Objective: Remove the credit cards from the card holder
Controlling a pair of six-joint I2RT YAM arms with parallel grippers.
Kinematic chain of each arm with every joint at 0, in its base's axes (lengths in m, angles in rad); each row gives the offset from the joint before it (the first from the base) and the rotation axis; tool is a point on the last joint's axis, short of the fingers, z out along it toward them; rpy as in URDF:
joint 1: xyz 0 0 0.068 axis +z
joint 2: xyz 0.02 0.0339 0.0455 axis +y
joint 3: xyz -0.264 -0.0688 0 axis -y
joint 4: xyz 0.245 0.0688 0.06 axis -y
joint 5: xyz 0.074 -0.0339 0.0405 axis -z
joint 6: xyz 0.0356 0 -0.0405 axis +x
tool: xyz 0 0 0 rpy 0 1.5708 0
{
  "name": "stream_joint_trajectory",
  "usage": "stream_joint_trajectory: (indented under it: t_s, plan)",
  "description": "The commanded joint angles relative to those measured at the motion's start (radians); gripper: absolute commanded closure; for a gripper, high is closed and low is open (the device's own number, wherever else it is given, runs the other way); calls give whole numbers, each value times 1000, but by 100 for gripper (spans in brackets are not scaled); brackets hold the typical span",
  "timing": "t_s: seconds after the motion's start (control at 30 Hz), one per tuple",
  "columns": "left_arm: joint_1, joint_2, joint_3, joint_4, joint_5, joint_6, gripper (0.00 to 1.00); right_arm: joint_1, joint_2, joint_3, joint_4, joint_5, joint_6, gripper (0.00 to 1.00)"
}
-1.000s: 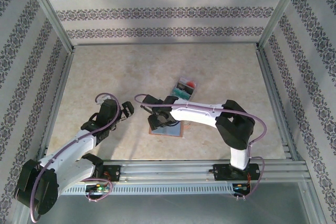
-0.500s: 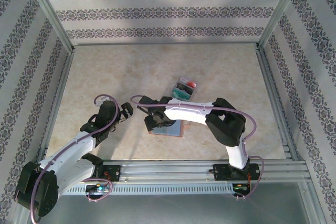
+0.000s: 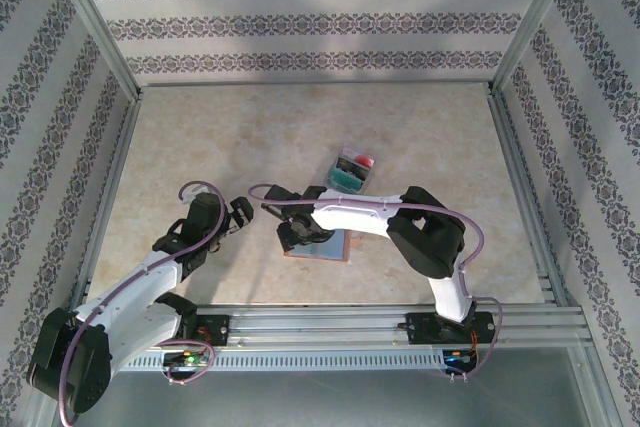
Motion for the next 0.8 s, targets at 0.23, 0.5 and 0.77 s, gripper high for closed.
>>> stream_joint_trajectory:
  t_s: [0.23, 0.5, 0.77]
  plan:
    - [17, -44, -2, -37, -9, -6, 1, -8, -25, -75, -4, 6, -1, 55]
    - [17, -97, 1, -65, -23, 4, 1, -14, -96, -112, -24, 64, -36, 53]
    - [17, -130, 6, -89, -37, 10, 1, -29, -158, -171, -55, 114, -20, 51]
